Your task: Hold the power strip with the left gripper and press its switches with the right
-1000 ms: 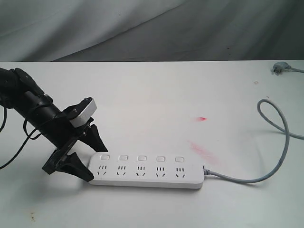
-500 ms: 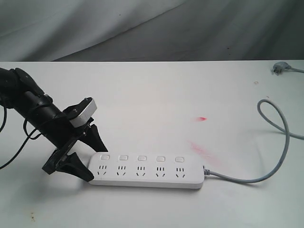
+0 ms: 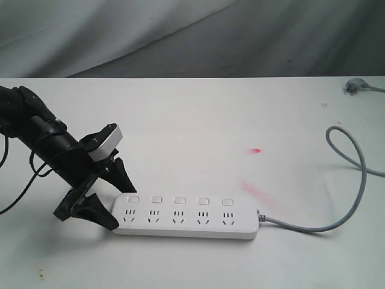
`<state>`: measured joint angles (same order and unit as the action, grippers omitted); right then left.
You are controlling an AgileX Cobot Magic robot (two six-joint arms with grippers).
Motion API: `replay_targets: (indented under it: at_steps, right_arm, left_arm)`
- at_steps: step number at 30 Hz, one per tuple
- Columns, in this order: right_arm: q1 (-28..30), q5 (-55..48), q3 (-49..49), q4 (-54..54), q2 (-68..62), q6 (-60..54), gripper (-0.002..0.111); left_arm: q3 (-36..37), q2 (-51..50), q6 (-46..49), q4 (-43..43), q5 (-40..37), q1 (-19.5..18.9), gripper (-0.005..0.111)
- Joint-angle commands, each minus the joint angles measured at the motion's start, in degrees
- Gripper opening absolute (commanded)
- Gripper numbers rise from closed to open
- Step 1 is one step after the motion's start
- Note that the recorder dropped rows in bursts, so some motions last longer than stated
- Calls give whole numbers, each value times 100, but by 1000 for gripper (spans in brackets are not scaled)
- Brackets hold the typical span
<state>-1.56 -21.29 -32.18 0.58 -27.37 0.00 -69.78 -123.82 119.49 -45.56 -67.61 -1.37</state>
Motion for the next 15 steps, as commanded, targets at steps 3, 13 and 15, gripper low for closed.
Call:
replay_targets:
  at_steps: [3, 13, 15]
  right_arm:
    - [45, 799, 1494, 616, 850, 0, 0]
    - [45, 989, 2841, -253, 2204, 61, 0]
    - [72, 989, 2963, -253, 2296, 61, 0]
  left_arm:
    - [41, -46, 50, 172, 475, 28, 61]
    - [41, -46, 50, 172, 475, 28, 61]
    - [41, -46, 50, 172, 475, 28, 61]
